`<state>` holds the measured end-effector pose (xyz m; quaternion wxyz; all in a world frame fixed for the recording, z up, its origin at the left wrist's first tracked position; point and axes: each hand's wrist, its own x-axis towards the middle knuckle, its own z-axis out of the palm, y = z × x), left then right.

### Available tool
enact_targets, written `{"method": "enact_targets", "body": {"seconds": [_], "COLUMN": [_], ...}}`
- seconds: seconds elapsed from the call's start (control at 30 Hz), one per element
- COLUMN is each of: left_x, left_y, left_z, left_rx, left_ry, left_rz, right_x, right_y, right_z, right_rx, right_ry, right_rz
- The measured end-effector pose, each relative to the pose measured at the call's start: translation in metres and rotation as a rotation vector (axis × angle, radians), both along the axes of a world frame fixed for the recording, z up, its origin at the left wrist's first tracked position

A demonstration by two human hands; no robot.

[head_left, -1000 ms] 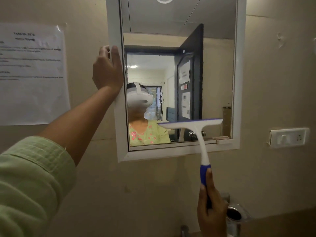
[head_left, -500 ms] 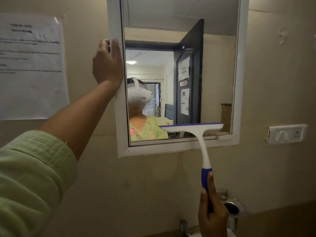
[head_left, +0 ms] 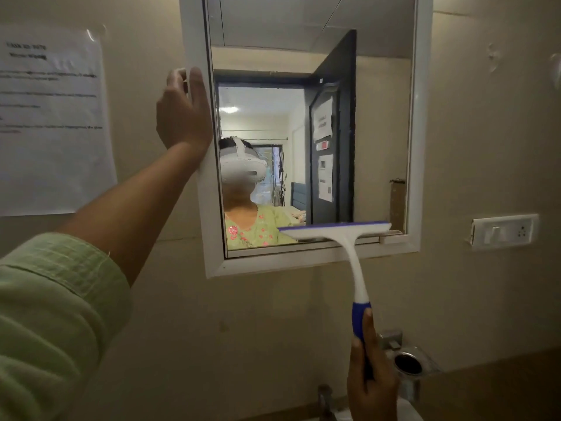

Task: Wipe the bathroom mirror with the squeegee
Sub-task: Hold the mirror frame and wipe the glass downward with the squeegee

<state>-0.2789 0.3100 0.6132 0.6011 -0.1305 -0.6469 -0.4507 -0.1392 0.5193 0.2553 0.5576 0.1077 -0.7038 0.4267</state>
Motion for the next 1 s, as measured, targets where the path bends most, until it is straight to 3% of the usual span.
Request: {"method": "enact_targets", "body": {"seconds": [0.17,0.4,0.6,1.0], "left_x": [-0.001,-0.001,-0.002,0.001], "left_y": [0.0,0.0,0.0,0.0], "left_z": [-0.001,-0.002,-0.002,0.0], "left_rx": [0.001,-0.009,-0.003,0.014], "left_ry": [0.01,0.028,0.025,-0.001], "left_rz": [0.007,-0.005,0.005,-0.004], "right_x": [-0.008,0.007,0.0,0.005], "right_y": [0.011,0.002,0.003,-0.002], "right_z": [0.028,-0.016,0.021,0.024], "right_rx": [0.0,0.001,-0.053,-0.053], "right_ry": [0.01,-0.066,0.017,0.018], "right_rz": [0.011,0.005,-0.005,-0.037]}}
